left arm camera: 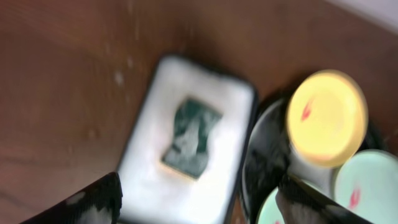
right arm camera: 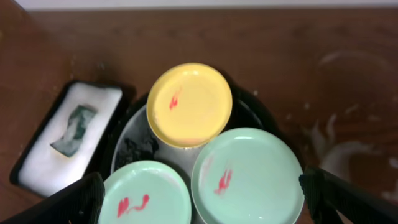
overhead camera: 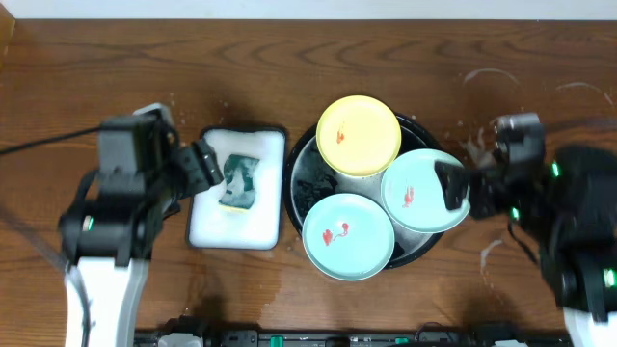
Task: Clean dirty plates on tray and stack at the side
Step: 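Grasp the green sponge from the soapy tray with the left gripper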
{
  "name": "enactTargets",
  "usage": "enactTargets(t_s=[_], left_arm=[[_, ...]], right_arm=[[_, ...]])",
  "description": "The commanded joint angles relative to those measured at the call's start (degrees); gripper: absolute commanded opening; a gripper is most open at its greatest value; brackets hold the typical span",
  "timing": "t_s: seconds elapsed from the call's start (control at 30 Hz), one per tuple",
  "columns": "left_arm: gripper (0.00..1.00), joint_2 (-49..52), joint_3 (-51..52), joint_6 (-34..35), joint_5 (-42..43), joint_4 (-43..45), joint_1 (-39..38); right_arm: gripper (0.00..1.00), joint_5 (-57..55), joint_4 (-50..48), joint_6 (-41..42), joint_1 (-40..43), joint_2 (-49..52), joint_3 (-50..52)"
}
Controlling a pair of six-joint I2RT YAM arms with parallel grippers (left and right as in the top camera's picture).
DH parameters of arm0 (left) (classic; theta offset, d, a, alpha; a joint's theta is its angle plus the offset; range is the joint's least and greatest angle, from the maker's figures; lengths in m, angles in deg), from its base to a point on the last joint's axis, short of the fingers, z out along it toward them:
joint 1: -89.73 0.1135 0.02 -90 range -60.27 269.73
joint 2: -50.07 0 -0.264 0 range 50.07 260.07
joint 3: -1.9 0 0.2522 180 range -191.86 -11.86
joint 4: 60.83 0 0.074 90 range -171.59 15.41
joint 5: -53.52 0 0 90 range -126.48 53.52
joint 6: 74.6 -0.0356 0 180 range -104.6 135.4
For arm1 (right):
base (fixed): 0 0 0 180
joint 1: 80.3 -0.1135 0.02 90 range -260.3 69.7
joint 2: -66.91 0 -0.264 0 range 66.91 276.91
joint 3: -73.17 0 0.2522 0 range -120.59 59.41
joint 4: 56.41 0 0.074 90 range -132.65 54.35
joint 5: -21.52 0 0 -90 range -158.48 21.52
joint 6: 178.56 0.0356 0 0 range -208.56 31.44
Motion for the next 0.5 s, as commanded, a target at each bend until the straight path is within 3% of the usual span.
enactTargets(t_s=[0.0, 0.3, 0.47], left_arm=[[0.81, 5.3, -0.9, -0.8, 4.2, -4.0, 0.3], [0.78, 20.8, 2.0, -4.0, 4.1, -3.5, -4.4], [0.77, 32.6, 2.8, -4.0, -7.5, 1.3, -8.1]], right_arm=[[0.99, 3.5, 2.3, 0.8, -0.6, 6.0, -2.8], [0.99, 12.6, 2.5, 0.8, -0.6, 13.5, -2.8], [0.99, 14.1, 3.3, 0.8, -0.6, 14.1, -2.8]])
